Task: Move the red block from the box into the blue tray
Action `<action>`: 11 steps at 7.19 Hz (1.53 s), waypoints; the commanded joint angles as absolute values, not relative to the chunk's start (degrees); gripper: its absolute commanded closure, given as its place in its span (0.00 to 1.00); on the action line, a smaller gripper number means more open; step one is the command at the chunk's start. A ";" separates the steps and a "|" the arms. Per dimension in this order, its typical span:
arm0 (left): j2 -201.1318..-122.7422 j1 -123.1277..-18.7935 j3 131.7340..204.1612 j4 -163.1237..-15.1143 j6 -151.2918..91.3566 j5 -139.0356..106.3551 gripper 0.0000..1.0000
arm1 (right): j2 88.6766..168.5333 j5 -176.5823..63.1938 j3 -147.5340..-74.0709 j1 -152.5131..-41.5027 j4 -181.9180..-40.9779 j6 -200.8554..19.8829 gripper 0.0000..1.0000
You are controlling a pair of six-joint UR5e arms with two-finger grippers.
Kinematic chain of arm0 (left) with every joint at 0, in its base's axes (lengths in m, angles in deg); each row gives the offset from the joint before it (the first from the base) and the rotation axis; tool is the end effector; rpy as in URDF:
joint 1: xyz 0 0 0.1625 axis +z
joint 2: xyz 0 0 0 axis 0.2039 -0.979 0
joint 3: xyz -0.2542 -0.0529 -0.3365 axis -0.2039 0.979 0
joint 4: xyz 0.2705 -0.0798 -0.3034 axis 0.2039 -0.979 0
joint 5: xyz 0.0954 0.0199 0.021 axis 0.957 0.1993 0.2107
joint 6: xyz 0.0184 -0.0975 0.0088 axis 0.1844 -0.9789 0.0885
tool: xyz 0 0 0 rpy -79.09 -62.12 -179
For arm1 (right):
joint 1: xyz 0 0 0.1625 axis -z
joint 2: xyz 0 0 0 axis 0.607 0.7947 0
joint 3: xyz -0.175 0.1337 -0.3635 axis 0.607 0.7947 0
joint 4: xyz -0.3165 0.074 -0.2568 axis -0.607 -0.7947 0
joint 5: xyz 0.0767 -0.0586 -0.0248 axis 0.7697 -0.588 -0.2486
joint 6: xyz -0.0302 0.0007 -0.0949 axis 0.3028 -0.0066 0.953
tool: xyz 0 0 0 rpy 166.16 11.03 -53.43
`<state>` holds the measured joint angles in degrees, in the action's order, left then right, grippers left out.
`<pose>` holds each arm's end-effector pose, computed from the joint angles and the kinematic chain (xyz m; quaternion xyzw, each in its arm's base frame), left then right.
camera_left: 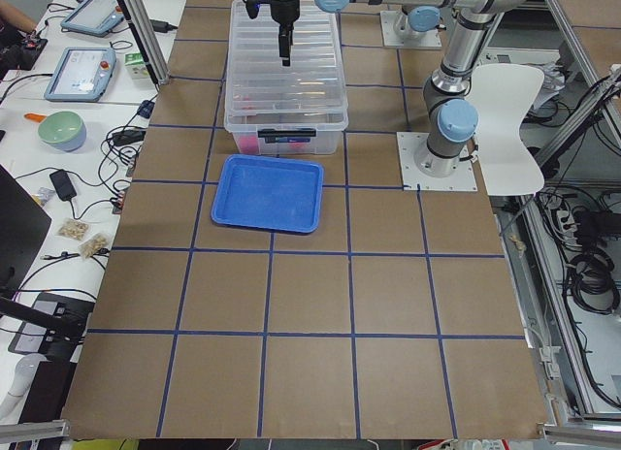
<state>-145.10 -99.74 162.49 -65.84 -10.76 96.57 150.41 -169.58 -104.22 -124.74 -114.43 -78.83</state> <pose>-0.1127 -0.5142 0.4971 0.0215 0.9996 0.0117 0.0114 0.1118 -0.4747 0.5156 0.0651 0.9969 0.0435 0.0004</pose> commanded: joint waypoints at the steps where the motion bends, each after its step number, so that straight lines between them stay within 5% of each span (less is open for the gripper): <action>1: -145.07 -99.74 162.58 -65.57 -10.75 96.60 0.00 | 150.29 -169.45 -104.29 -124.74 -114.50 -78.82 0.00; 6: -144.89 -99.74 162.67 -65.56 -10.75 96.60 0.00 | 148.81 -169.37 -104.99 -124.74 -115.03 -79.34 0.00; 11: -144.89 -99.74 162.67 -65.56 -10.67 96.60 0.00 | 135.64 -169.54 -104.91 -124.83 -129.58 -78.47 0.00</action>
<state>-144.90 -99.74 162.67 -65.57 -10.74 96.60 138.80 -169.58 -104.90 -124.82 -125.64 -78.53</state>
